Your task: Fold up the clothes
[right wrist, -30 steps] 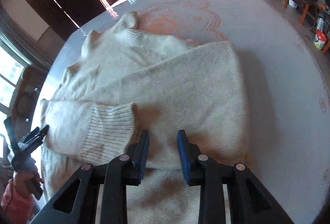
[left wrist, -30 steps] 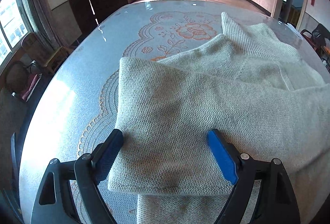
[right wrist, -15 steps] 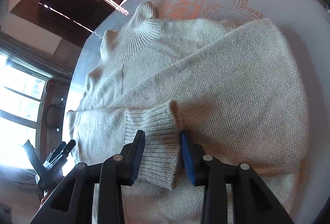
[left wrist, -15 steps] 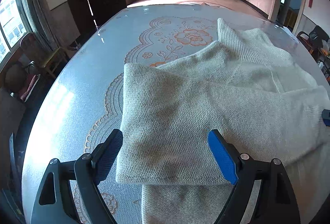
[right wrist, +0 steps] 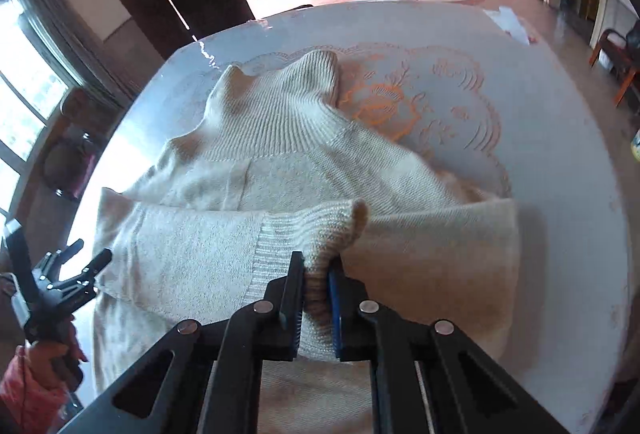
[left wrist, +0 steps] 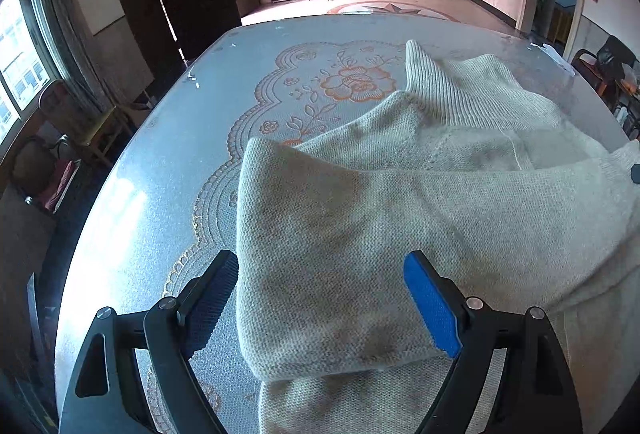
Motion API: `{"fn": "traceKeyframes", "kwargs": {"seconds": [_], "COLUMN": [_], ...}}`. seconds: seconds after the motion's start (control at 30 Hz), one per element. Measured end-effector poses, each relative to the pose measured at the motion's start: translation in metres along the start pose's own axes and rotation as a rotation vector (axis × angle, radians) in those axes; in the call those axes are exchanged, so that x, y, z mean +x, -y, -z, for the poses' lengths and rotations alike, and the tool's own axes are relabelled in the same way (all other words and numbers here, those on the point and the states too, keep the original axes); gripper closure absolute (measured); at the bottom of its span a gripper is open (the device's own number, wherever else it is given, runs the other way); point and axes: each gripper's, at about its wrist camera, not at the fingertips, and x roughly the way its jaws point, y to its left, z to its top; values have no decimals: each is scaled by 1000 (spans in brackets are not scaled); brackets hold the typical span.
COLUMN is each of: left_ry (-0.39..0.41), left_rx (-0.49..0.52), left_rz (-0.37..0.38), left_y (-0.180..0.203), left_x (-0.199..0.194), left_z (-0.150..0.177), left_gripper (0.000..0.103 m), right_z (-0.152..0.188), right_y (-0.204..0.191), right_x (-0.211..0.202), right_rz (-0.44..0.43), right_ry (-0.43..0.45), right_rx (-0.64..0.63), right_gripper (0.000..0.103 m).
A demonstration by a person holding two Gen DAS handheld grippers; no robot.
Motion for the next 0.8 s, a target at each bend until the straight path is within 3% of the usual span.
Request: {"fn": "traceKeyframes", "kwargs": {"seconds": [0.2,0.33,0.4,0.47,0.6,0.8], "left_ry": [-67,-68,-65,-55,-40,-63], "left_rx": [53,17,8,3,20,58], "left_rz": [-14,4,7,17,33,38], "left_y": [13,7,7,9,20,28], "left_x": [21,19,17,15,12,28], "left_z": [4,3,1,-3,-9,-4], "left_gripper": [17,17,17,17,17,16], "right_z": [6,12,15,20,28,41], "right_y": [12,-4,-21,-42,-76,-80], "right_x": [37,12,0,0,27,55], "right_rz": [126,310,308,263,212,196], "right_ry": [-81,64,128,136,43,-65], "right_rx": [-76,-172,-240,-329,-447,-432], "right_gripper": [84,82,79,78,78,78]}}
